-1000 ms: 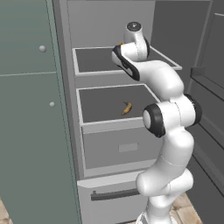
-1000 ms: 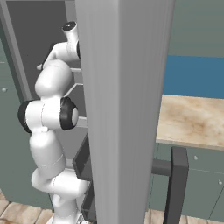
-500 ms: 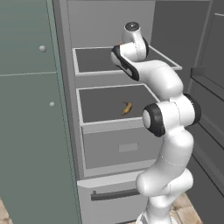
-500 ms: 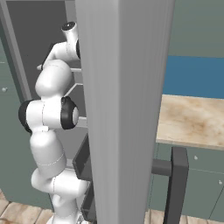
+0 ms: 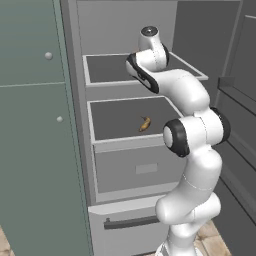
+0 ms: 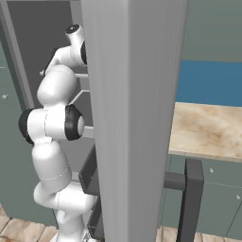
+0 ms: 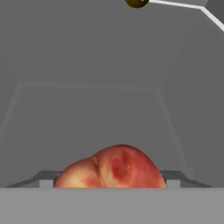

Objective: Pick up the banana and peach from the fridge and place one fruit on each plate on the dining counter.

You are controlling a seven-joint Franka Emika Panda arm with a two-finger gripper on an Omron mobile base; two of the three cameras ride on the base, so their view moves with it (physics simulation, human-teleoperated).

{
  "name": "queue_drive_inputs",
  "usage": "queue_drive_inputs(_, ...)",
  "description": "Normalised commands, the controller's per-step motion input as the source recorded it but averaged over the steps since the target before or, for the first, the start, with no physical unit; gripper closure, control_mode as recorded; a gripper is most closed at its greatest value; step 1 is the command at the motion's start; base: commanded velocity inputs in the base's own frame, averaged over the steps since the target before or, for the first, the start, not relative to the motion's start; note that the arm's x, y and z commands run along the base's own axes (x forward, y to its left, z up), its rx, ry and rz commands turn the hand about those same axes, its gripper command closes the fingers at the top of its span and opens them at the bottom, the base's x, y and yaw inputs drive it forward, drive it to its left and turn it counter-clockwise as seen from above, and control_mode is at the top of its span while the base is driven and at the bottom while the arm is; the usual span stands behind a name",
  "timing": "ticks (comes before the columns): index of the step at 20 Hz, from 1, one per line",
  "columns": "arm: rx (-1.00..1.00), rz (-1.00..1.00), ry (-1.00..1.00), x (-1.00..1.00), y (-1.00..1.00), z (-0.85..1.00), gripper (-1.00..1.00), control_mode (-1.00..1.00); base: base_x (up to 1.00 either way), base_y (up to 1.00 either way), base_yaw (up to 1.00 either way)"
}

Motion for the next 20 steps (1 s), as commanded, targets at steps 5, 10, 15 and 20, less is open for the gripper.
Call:
queue_drive_inputs(5,0.0,-0.03,0.07,0.15,0.0,-0.8,1.0,-1.0,0.0,0.0,0.0)
queue_drive_inputs(10,0.04,0.0,-0.06,-0.16,0.0,-0.28,1.0,-1.0,0.0,0.0,0.0)
queue_drive_inputs(15,0.06,-0.07,-0.33,-0.8,0.0,0.53,1.0,-1.0,0.0,0.0,0.0)
queue_drive_inputs(20,0.1,-0.21,-0.33,-1.0,-0.09,0.07,1.0,-1.0,0.0,0.0,0.0)
